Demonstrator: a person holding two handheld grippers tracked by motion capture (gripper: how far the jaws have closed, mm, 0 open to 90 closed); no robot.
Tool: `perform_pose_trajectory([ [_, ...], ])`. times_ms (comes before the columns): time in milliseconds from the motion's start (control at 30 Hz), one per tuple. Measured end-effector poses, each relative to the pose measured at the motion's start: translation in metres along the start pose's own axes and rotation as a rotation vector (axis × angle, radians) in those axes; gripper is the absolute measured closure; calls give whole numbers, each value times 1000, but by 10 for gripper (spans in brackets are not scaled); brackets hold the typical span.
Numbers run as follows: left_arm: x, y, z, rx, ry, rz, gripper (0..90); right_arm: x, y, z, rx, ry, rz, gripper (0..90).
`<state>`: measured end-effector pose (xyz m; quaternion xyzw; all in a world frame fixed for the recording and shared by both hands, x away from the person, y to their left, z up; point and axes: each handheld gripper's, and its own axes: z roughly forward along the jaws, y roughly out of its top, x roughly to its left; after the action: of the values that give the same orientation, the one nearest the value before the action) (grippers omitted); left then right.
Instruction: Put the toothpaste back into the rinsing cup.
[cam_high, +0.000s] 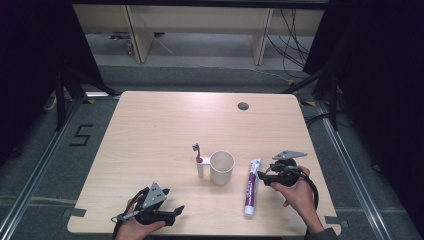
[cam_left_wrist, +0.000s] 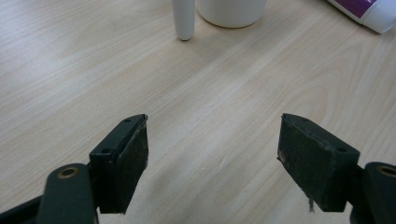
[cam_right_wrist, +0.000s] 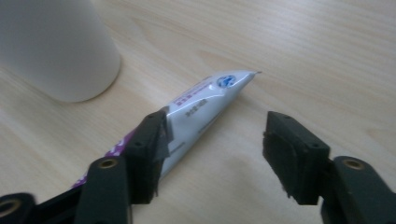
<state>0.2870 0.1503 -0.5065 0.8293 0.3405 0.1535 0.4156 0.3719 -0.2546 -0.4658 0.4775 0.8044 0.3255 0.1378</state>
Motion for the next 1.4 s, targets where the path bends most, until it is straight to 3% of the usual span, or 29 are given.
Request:
perform_pose_trajectory([
  [33, 0, 0, 0, -1, 0, 0, 240, 1, 0, -2, 16, -12, -11, 358],
  [67, 0, 0, -1, 1, -1, 2, 240, 3, 0, -2, 29, 9, 4, 341],
  [167, 1, 0, 1, -11, 1, -8, 240, 11, -1, -2, 29, -2, 22, 312],
  [300, 1, 1, 1, 2, 3, -3, 240, 16, -2, 2, 25, 1, -73, 275],
  [367, 0, 1, 1, 1, 0, -7, 240, 22, -2, 3, 27, 7, -51, 261],
  [400, 1, 0, 2, 2, 1, -4, 240, 22, -2, 3, 35, 13, -81, 251],
  [433, 0, 0, 3, -6, 1, -12, 240, 24, -3, 4, 20, 24, -67, 240],
  [500, 1, 0, 2, 2, 4, -5, 240, 29, -2, 2, 48, 29, -32, 228],
  [533, 1, 1, 1, 10, 3, -1, 240, 27, -2, 3, 37, 30, -77, 222],
  [633, 1, 1, 1, 10, 6, 7, 240, 31, -3, 5, 39, 31, -61, 206],
  [667, 0, 0, 2, -6, -2, -12, 240, 32, -3, 5, 56, 32, -78, 202],
  [700, 1, 0, 2, 7, 10, 4, 240, 30, -2, 6, 40, 31, -113, 200],
  [733, 1, 0, 2, 10, 8, 6, 240, 33, -3, 7, 24, 29, -99, 198],
  [800, 1, 0, 2, 10, 10, 6, 240, 34, -2, 6, 48, 44, -107, 181],
  [833, 0, 1, 2, 8, 3, -1, 240, 36, -3, 8, 15, 18, -105, 180],
  [867, 0, 1, 2, 9, 1, 1, 240, 37, -2, 7, 51, 35, -105, 179],
  [900, 1, 1, 1, 8, 1, 2, 240, 37, -3, 10, 26, 23, -124, 176],
  [967, 1, 1, 1, 10, 1, 2, 240, 40, -2, 10, 56, 47, -105, 180],
  [1000, 1, 0, 2, 4, -1, 1, 240, 40, -3, 12, 36, 30, -111, 181],
  [1067, 0, 0, 2, 5, 6, 4, 240, 41, -3, 11, 61, 16, -109, 188],
  [1133, -1, 0, 2, 6, -3, 3, 240, 41, -4, 15, 53, 27, -105, 202],
  [1233, -1, 1, 1, 15, 5, 23, 240, 43, -4, 16, 97, -4, -60, 209],
  [1400, -2, 1, 2, 3, -7, 16, 240, 41, -4, 22, 114, -21, -61, 227],
])
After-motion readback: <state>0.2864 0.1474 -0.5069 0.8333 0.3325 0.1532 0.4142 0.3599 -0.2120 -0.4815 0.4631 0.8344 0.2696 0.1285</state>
